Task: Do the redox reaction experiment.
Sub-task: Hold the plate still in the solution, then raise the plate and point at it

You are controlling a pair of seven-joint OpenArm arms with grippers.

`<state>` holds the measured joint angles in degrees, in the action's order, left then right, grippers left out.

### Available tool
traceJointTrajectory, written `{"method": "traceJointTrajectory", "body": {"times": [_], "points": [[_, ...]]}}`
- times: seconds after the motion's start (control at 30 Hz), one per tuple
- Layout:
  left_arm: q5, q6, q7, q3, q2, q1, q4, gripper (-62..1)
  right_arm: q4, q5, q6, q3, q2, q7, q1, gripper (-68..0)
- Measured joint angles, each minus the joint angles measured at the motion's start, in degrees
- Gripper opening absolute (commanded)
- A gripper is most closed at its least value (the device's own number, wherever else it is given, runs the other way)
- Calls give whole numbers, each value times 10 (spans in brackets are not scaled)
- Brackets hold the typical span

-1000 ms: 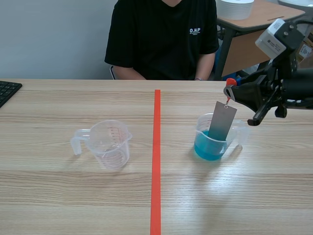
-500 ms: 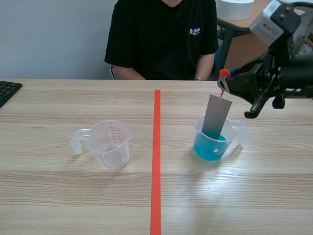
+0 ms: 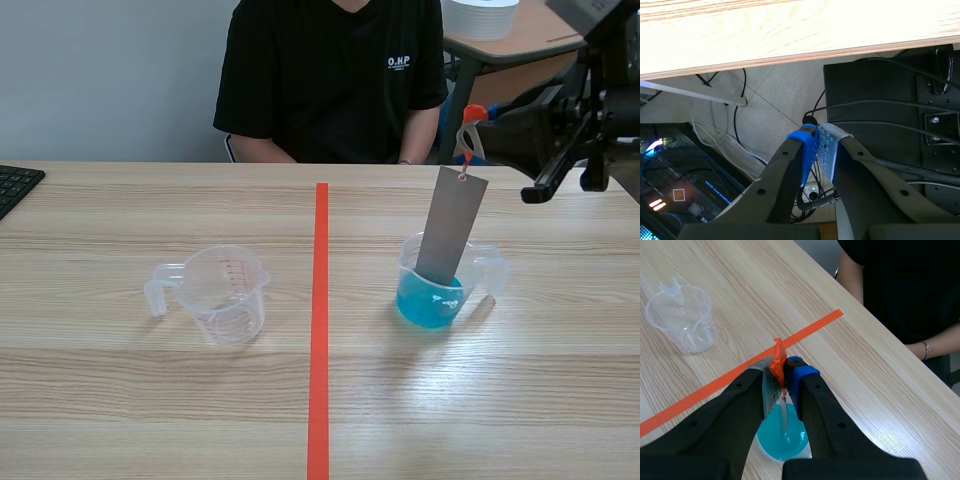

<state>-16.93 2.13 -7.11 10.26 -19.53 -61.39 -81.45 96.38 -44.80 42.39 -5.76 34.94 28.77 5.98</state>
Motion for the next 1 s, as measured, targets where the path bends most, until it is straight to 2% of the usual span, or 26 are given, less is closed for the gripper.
{"method": "traceJointTrajectory", "body": {"times": [0.67, 0.9, 1.0], "points": [[0, 0, 0, 0, -1, 0, 0, -564, 88, -113, 0, 61, 0, 118, 0, -662], [0, 11, -7, 0, -30, 0, 0, -564, 108, -143, 0, 83, 0, 139, 0, -662], [0, 15, -31, 0, -52, 0, 0, -564, 116, -156, 0, 83, 0, 143, 0, -662]]}}
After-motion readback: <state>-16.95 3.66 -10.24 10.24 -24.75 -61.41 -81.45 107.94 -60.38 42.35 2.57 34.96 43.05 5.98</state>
